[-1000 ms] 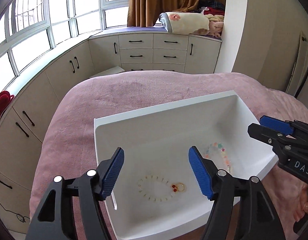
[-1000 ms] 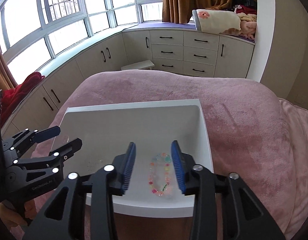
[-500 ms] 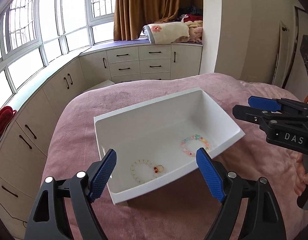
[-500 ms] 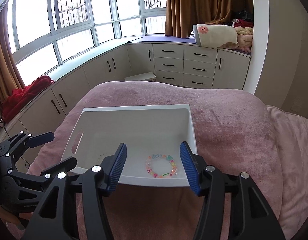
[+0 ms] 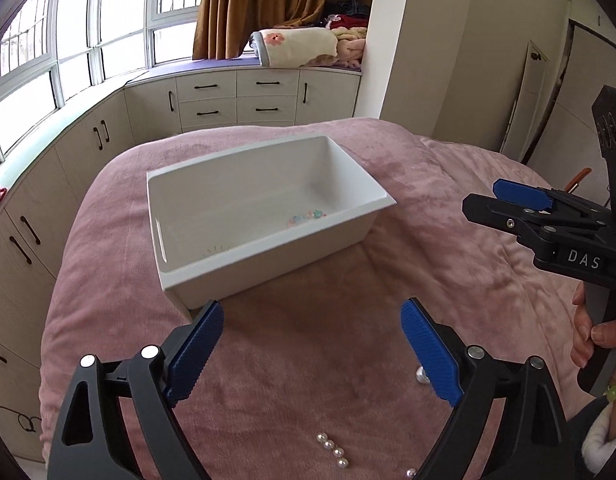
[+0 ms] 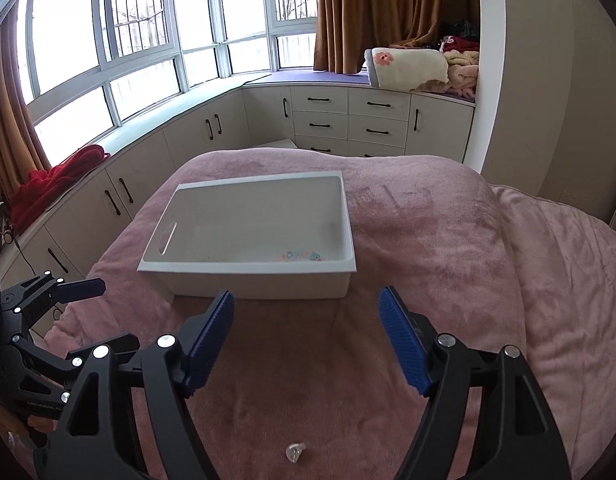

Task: Organize jewelry
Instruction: 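Move both tools back toward the earrings on the bed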

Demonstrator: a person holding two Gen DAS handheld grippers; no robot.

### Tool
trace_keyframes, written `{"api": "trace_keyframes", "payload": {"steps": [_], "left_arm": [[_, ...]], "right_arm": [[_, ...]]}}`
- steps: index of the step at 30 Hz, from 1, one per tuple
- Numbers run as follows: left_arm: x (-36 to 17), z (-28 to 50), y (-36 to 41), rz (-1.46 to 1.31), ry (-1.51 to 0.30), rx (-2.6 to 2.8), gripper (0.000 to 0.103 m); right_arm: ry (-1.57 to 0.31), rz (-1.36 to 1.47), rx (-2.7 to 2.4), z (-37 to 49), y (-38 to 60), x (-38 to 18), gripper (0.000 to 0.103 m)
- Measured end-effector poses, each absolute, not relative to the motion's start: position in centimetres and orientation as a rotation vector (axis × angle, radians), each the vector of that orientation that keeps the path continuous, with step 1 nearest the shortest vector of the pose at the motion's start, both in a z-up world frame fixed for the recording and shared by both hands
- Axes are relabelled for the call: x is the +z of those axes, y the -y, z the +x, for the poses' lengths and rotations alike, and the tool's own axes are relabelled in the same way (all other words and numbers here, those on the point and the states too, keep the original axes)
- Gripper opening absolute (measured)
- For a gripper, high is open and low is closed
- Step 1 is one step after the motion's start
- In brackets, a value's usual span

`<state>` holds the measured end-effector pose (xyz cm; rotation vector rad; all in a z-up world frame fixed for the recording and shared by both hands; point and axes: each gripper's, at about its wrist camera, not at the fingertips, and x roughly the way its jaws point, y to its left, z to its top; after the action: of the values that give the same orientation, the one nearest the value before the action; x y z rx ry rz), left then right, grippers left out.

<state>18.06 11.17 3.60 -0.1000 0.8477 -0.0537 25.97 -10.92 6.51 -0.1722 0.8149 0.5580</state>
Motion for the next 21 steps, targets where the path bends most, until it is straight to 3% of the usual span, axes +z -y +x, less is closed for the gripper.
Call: {"api": "trace_keyframes", "payload": {"steps": [21], "left_arm": [[-4.8,14.1,-7.0,-0.125,-1.174,-0.043,0.092]], "right_arm": [[-0.993,-0.276,0.546,20.7,13.4,-1.6,0.08]]}}
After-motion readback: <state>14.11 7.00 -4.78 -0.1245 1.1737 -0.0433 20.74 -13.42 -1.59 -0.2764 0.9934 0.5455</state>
